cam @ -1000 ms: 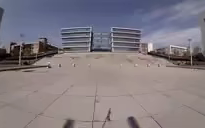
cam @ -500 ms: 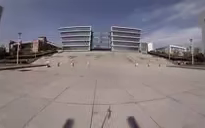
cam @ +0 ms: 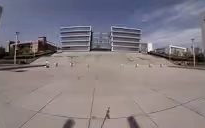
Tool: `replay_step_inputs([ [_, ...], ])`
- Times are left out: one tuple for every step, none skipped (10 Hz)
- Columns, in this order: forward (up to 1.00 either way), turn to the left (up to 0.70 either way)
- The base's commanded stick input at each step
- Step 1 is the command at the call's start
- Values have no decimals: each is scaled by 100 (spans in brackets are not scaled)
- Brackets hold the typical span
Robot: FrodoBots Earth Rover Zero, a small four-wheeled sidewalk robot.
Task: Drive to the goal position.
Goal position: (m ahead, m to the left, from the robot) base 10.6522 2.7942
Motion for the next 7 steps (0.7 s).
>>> replay_step_inputs([
  [70, 0],
  [70, 0],
  [70, 0],
  [70, 0],
  [70, 0],
  [70, 0],
  [70, 0],
])
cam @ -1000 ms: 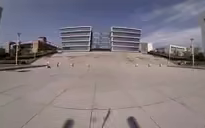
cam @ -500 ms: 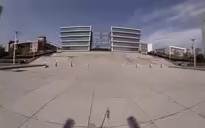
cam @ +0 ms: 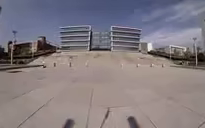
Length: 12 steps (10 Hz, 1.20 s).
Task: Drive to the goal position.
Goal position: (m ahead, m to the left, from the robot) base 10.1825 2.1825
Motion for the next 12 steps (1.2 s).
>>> replay_step_inputs([
  [70, 0],
  [70, 0],
  [70, 0],
  [70, 0],
  [70, 0],
  [70, 0],
  [70, 11],
  [70, 29],
  [70, 34],
  [70, 10],
  [70, 2],
  [70, 2],
])
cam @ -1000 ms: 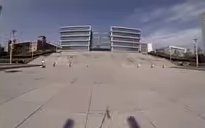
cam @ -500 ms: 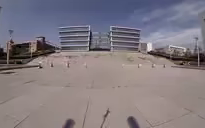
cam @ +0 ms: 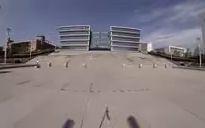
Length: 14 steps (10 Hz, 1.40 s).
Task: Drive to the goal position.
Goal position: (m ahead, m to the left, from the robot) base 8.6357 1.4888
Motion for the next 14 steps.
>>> replay_step_inputs([
  [70, 2],
  [70, 0],
  [70, 0],
  [70, 0],
  [70, 0],
  [70, 0],
  [70, 0],
  [70, 0],
  [70, 0],
  [70, 0],
  [70, 0],
  [70, 0],
  [70, 0],
  [70, 0],
])
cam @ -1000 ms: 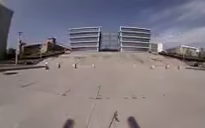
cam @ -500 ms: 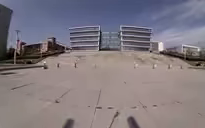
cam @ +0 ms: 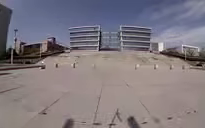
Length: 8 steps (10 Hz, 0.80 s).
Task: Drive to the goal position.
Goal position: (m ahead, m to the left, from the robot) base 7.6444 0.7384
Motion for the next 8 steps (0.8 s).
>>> replay_step_inputs([
  [70, 0],
  [70, 0],
  [70, 0],
  [70, 0],
  [70, 0],
  [70, 0],
  [70, 0],
  [70, 0],
])
